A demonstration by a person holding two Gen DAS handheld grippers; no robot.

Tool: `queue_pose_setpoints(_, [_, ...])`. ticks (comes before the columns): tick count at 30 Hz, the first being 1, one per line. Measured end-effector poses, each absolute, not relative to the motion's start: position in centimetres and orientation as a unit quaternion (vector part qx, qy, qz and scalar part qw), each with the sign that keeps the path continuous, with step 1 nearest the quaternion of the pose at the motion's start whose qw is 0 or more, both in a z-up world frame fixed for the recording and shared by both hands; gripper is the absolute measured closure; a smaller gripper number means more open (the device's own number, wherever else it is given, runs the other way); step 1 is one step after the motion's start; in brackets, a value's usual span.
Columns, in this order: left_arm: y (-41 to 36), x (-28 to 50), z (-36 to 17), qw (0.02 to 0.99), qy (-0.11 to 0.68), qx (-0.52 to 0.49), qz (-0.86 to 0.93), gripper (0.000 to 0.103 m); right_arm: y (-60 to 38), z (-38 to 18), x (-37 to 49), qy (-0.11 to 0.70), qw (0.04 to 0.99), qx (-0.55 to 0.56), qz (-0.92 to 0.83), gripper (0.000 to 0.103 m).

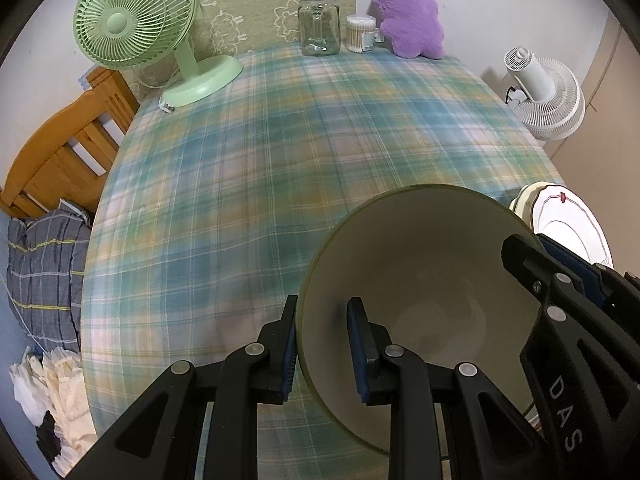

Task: Organize plates and bowls

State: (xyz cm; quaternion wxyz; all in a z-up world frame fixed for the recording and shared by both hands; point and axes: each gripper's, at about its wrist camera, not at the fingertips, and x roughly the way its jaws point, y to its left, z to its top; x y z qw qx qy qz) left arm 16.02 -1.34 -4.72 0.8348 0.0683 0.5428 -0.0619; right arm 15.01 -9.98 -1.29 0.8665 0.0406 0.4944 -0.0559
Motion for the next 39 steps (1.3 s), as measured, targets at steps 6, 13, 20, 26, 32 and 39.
queue_pose_setpoints(6, [-1.4,15.7,-4.8,0.831,0.547,0.060,-0.077,0.067,-10.5,-2.1,14.9,0.503,0.860,0.065,-0.048,0.062])
queue_pose_setpoints(13, [-0.4,15.3,-3.9,0.834,0.541,0.014,-0.108,0.032,-10.7,-1.4,14.2,0.502,0.861,0.067,-0.046,0.038])
queue_pose_setpoints(20, [1.3,15.3,-4.1,0.830,0.544,-0.038,-0.119,0.027,-11.0,-0.7,14.2,0.511,0.857,0.069,-0.019,0.038])
queue_pose_setpoints(26, [1.6,15.5,-5.3,0.824,0.552,-0.057,-0.116,0.027,-11.5,-1.8,14.7,0.531,0.844,0.077,-0.006,0.038])
queue_pose_setpoints(32, [1.3,15.9,-6.6,0.812,0.570,-0.078,-0.099,0.027,-12.4,-3.5,15.7,0.552,0.828,0.098,0.013,0.038])
queue_pose_setpoints(39, [0.6,16.4,-7.7,0.801,0.586,-0.083,-0.088,0.027,-13.4,-5.7,16.9,0.580,0.805,0.119,0.035,0.038])
